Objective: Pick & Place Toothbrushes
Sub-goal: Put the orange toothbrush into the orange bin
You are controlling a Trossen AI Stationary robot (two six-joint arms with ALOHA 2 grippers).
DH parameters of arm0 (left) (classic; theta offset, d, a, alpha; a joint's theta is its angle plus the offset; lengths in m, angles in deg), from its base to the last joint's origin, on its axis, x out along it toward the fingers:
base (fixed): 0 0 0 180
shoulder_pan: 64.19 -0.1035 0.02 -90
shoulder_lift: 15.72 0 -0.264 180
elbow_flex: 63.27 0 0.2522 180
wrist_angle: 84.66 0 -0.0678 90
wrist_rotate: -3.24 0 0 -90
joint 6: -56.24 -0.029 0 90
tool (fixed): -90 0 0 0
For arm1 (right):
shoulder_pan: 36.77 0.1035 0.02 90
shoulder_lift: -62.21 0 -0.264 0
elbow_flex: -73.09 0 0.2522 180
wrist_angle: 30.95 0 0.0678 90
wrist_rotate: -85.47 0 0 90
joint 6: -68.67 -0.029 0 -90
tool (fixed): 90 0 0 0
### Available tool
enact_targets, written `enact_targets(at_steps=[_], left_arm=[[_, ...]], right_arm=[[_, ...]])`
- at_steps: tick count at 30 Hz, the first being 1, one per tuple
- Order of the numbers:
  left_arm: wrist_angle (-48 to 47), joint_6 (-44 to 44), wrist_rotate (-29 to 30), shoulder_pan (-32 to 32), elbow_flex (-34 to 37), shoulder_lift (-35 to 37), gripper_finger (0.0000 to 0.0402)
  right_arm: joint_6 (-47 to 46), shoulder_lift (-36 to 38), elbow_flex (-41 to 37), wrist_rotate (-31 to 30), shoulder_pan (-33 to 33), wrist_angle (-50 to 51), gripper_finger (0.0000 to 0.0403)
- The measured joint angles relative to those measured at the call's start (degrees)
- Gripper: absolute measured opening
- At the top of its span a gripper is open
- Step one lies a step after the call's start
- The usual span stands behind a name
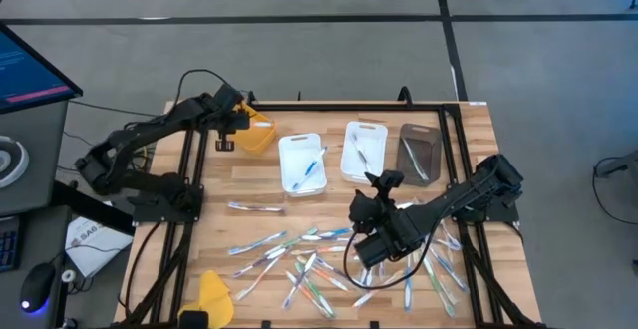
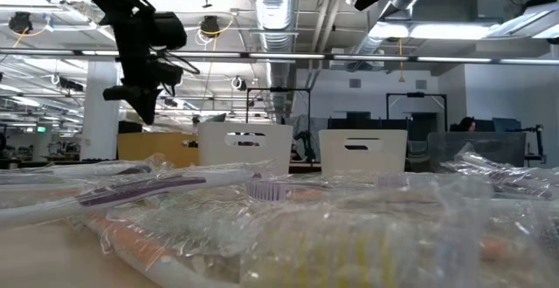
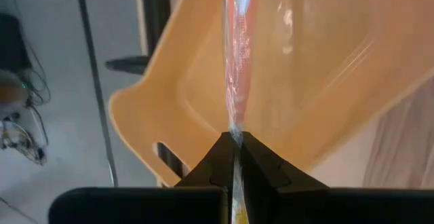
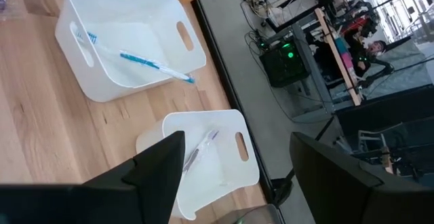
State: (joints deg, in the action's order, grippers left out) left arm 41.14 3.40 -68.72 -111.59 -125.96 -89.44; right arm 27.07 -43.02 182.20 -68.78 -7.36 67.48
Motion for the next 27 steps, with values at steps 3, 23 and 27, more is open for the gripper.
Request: enact_targets(at_steps=[3,23,27], left_arm=[[0.73,0.86,3.41,0.00,0.00,-2.59,0.0006],[3.70,1.60,-4.58,-1.55,-0.02,-4.03,0.0006],[3.81,2.73,-4.67,-1.55,-0.02,-4.01,0.0006]], right_arm=[[0.00,-0.04,0.00,0.02,0.00,-0.01,0.0260],[0.04,-0.04,0.00,0.02,0.09,-0.01,0.0260],[0.04,-0.04,0.00,0.02,0.09,0.01,0.0260]])
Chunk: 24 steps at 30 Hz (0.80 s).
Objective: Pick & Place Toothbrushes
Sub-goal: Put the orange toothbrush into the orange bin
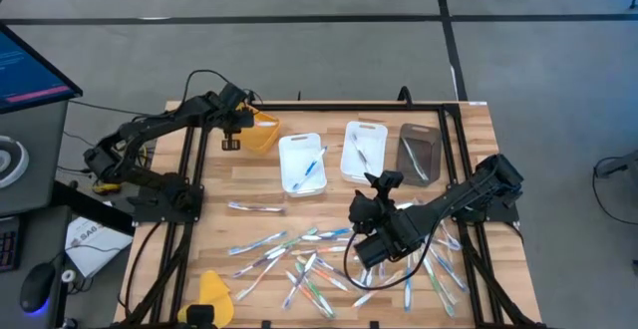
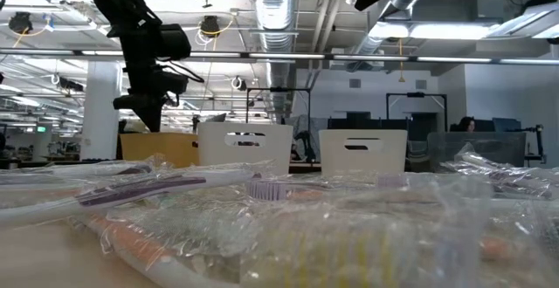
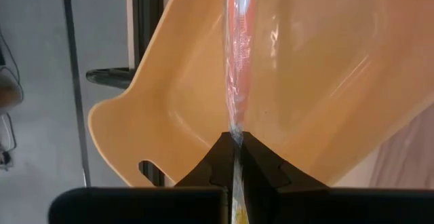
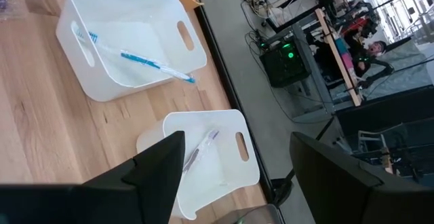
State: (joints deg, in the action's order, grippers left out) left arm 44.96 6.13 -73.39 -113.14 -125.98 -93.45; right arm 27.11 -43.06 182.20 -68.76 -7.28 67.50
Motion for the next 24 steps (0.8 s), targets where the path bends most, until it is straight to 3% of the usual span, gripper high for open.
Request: enact_targets(at_steps=[10,20,24], left_arm=[[0.73,0.02,-3.78,0.00,0.00,0.00,0.0006],[1.64,0.04,-3.83,0.00,0.00,0.00,0.0006],[1.83,4.25,-3.91,-0.27,0.00,0.00,0.0006]], right_arm=[[0.02,0.00,0.00,0.00,0.00,-0.01,0.0260],[0.02,0.00,0.00,0.00,-0.01,0.00,0.0260],[0.04,0.00,0.00,0.00,0.00,0.00,0.0260]])
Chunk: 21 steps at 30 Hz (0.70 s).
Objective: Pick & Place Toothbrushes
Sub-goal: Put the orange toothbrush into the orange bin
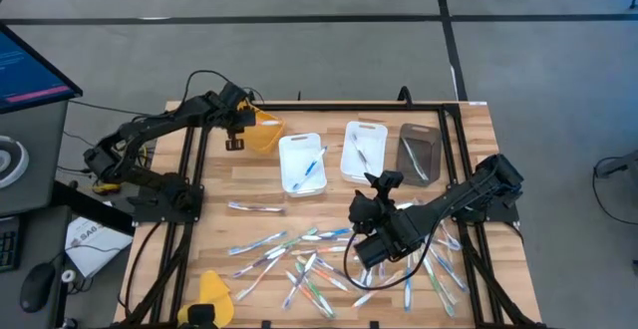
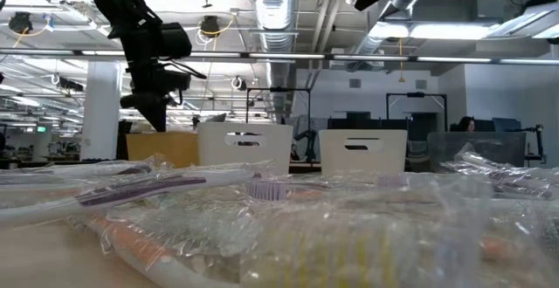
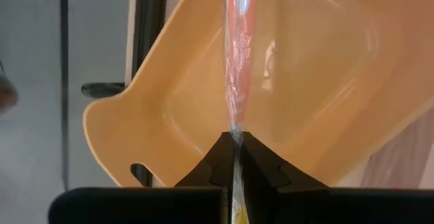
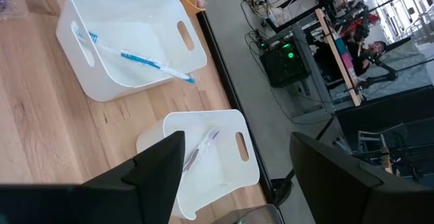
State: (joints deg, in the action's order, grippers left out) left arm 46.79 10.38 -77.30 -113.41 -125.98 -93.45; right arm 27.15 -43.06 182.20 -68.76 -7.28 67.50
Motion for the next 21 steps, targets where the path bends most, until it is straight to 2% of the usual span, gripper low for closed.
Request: enact_targets(at_steps=[7,16,21], left_arm=[[0.42,4.12,0.04,-2.48,0.00,0.00,0.0006],[0.83,-1.73,-3.54,-3.20,0.00,0.00,0.0006],[1.01,-1.80,-3.70,-3.20,0.00,0.00,0.0006]], right_arm=[[-0.02,0.00,0.00,0.00,0.00,-0.02,0.0260],[-0.02,0.00,0.00,-0.01,-0.04,-0.02,0.0260],[-0.02,-0.02,0.00,0.00,-0.04,-0.04,0.0260]])
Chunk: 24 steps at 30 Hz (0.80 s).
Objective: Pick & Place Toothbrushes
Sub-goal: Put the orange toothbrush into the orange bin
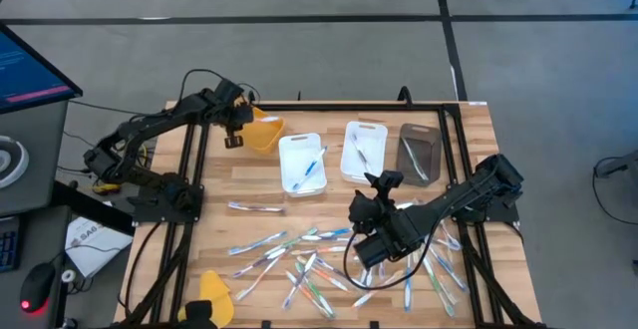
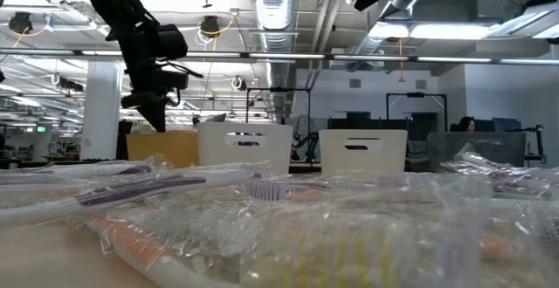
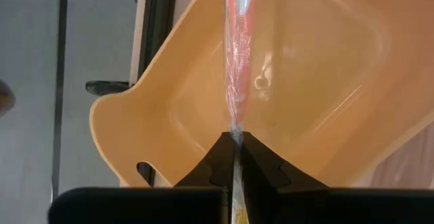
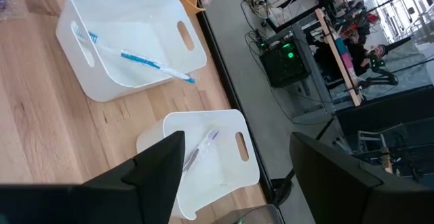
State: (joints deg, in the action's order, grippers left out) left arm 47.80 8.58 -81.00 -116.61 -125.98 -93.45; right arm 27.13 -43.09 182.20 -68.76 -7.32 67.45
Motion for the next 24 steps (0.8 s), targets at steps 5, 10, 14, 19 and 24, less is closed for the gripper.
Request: enact_targets(at_steps=[5,10,14,19,24], left_arm=[[0.67,-0.11,0.01,0.00,1.54,0.00,0.0006],[0.98,-0.11,0.05,0.35,2.47,0.00,0.0006],[1.24,0.04,0.09,1.16,2.49,0.00,0.0006],[1.39,3.33,-1.34,1.11,2.51,0.00,0.0006],[1.59,3.04,-1.16,0.92,2.54,0.00,0.0006]], right_arm=[[0.00,0.00,0.00,-0.02,0.00,-0.02,0.0260],[0.00,0.00,0.00,-0.02,0.00,-0.04,0.0260],[0.00,0.00,0.00,-0.02,0.00,-0.04,0.0260],[-0.01,0.00,0.00,-0.02,0.00,-0.04,0.0260],[-0.02,0.00,0.00,-0.02,0.00,-0.04,0.0260]])
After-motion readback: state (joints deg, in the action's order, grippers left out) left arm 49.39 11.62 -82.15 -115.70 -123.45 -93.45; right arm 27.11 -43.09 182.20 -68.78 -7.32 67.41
